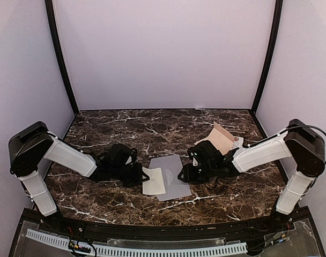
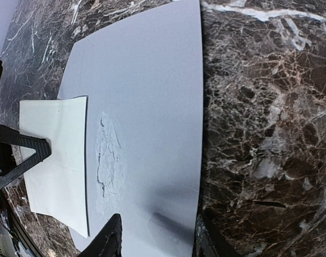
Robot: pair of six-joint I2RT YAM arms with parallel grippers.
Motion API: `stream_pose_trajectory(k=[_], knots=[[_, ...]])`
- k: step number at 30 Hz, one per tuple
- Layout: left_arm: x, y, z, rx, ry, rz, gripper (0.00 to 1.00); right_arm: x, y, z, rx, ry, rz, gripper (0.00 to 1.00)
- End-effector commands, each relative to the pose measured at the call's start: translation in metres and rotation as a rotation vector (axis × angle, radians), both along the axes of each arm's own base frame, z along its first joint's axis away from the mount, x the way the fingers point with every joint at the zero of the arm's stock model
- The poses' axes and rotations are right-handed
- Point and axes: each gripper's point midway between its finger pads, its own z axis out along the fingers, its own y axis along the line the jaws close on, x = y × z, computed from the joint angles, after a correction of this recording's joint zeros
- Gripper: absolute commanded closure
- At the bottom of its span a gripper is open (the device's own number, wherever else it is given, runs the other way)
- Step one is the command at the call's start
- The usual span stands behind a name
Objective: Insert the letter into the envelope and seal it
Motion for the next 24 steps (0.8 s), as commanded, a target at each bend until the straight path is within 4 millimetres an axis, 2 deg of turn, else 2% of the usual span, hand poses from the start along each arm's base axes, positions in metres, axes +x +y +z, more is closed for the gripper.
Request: stream_pose_trajectory(k=[1, 16, 24], knots=[[-0.001, -0.001, 0.005, -0.003, -0.005, -0.011, 1.0, 0.0, 0.01, 0.004, 0.021, -0.005, 0.005, 0.57], [0.001, -0.01, 0.013, 0.0, -0.018, -0.053, 1.0, -0.002, 0.013, 0.002, 0.027, 0.0, 0.012, 0.57], [0.0, -0.013, 0.01, 0.002, -0.012, -0.062, 1.0, -0.003, 0.013, 0.002, 0.029, 0.003, 0.011, 0.57]])
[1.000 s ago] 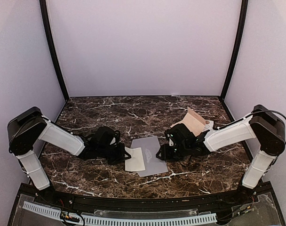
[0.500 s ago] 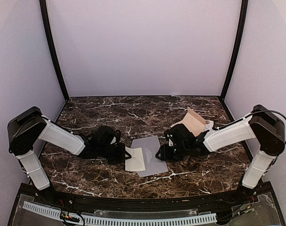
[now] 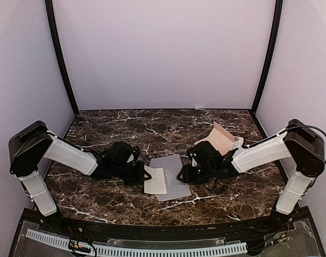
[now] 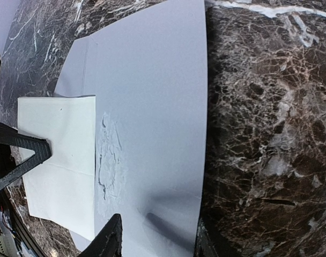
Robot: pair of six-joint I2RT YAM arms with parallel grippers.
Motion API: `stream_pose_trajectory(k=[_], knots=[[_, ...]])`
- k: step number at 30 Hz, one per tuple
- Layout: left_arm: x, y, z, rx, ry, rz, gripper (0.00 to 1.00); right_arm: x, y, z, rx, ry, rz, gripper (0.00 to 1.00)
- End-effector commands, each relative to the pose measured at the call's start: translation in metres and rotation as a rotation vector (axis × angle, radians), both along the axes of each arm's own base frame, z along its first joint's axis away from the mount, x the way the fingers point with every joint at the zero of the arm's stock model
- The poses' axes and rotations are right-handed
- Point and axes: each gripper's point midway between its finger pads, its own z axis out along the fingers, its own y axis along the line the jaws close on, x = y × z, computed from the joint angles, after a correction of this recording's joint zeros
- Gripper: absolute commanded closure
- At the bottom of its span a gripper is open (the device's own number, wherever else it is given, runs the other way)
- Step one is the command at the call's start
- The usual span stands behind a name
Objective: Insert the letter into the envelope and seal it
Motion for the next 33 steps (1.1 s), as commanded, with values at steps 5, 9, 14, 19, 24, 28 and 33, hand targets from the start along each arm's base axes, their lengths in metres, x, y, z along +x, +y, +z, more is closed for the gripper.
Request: stream_pose_trajectory(k=[5, 9, 14, 19, 24, 28, 33], knots=[[0.0, -0.007, 0.003, 0.001, -0.005, -0.032, 1.0, -0.002, 0.009, 0.0, 0.018, 0.0, 0.014, 0.57], [-0.001, -0.009, 0.002, -0.004, -0.005, -0.041, 1.0, -0.003, 0.011, 0.001, 0.022, 0.002, 0.016, 0.57], [-0.002, -0.013, 0.002, -0.012, -0.004, -0.05, 1.0, -0.003, 0.012, 0.001, 0.024, 0.002, 0.02, 0.57], [0.0, -0.01, 0.004, 0.01, -0.022, -0.053, 1.0, -0.004, 0.012, 0.001, 0.025, 0.003, 0.017, 0.57], [-0.001, -0.013, 0.006, -0.007, -0.02, -0.058, 1.0, -0.004, 0.013, 0.002, 0.027, 0.003, 0.019, 0.57], [-0.001, -0.017, 0.006, -0.021, -0.017, -0.056, 1.0, -0.005, 0.016, 0.003, 0.043, 0.009, 0.018, 0.57], [-0.005, -0.02, 0.003, -0.033, -0.002, -0.045, 1.0, -0.005, 0.018, 0.004, 0.058, 0.016, 0.012, 0.57]])
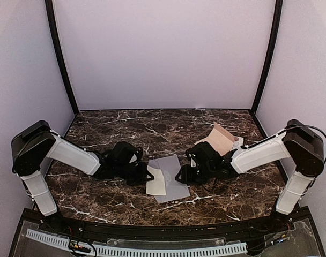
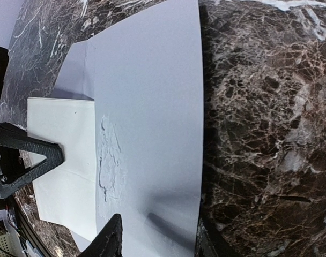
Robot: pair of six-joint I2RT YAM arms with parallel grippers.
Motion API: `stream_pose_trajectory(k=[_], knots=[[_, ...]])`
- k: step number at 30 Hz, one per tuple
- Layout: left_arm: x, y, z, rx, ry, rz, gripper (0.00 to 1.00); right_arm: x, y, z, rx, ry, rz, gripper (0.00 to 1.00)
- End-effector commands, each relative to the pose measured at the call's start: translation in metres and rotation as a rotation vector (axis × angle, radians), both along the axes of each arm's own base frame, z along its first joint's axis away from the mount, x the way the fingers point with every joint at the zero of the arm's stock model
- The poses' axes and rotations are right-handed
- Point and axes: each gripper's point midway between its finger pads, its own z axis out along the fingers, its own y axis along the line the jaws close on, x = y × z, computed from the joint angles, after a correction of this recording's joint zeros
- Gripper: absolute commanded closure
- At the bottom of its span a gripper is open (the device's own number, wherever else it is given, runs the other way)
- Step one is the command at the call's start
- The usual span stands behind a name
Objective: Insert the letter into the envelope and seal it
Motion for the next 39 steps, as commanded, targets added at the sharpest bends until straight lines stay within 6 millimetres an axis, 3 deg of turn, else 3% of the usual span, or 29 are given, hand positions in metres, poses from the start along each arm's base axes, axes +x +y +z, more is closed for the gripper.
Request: stream_pose_trajectory(k=[1, 19, 25, 28, 39], knots=[[-0.001, -0.01, 0.005, -0.035, -0.004, 0.001, 1.0, -0.002, 0.013, 0.003, 0.036, 0.003, 0.008, 0.57], [-0.01, -0.022, -0.001, -0.04, -0.005, 0.017, 1.0, -0.004, 0.018, 0.006, 0.073, 0.016, -0.006, 0.59], [-0.006, -0.02, -0.001, 0.012, -0.049, -0.001, 1.0, -0.003, 0.01, 0.005, 0.042, 0.006, -0.027, 0.59], [-0.004, -0.014, 0.002, 0.079, -0.093, -0.03, 0.92, -0.001, 0.004, 0.007, 0.024, -0.01, -0.041, 0.59], [0.002, 0.005, 0.02, 0.265, -0.178, -0.1, 0.52, 0.005, -0.003, 0.021, -0.013, -0.06, -0.058, 0.57]])
